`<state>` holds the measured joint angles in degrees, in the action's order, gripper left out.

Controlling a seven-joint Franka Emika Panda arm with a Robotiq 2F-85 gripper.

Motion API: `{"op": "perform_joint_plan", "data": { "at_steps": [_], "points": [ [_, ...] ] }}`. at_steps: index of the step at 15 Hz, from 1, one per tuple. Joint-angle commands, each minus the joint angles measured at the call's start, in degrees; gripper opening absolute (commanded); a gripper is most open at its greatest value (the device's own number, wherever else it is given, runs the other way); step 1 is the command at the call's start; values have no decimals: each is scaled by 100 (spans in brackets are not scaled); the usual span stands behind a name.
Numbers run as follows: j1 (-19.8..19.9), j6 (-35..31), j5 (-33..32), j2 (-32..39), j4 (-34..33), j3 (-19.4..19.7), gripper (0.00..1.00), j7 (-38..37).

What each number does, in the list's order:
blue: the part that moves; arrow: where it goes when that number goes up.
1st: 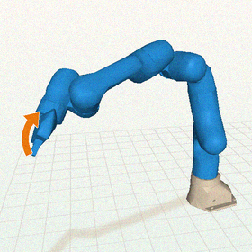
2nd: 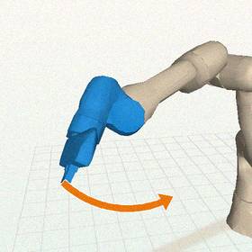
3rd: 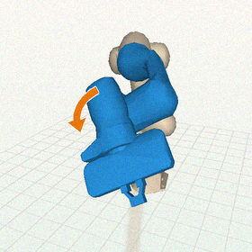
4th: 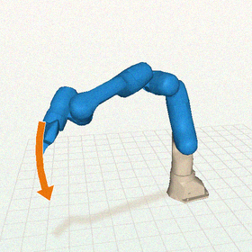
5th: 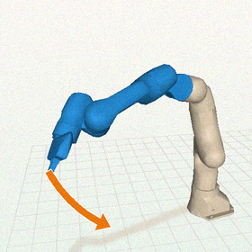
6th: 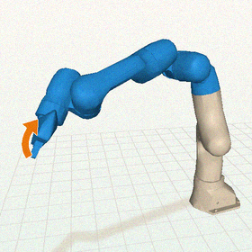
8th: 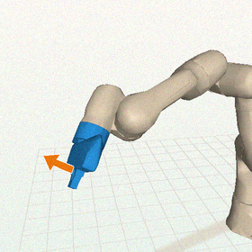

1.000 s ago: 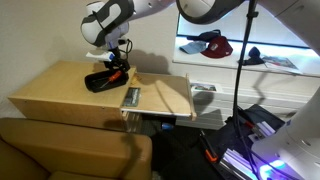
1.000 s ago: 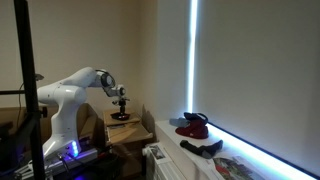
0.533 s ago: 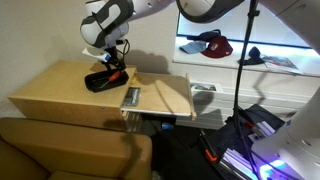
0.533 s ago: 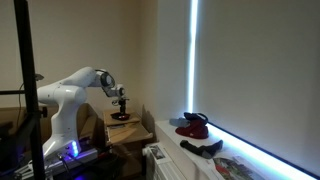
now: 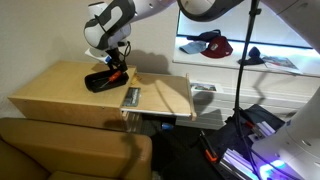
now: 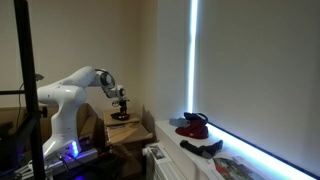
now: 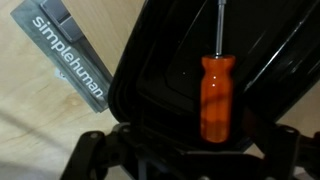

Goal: Take the screwdriver out of the tray and put it on the cabinet

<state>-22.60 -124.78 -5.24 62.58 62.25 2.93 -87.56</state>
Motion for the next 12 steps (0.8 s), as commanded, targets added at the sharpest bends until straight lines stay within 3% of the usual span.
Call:
{"op": "perform_joint_plan", "data": {
  "at_steps": [1, 5, 7, 12],
  "points": [
    [0, 9, 0, 2, 0, 0, 100, 0],
    [-48, 2, -27, -89, 119, 53, 100, -123],
    [-55, 476, -26, 114, -214, 53, 100, -164],
    [-50, 702, -36, 184, -310, 11, 100, -130]
  ]
}}
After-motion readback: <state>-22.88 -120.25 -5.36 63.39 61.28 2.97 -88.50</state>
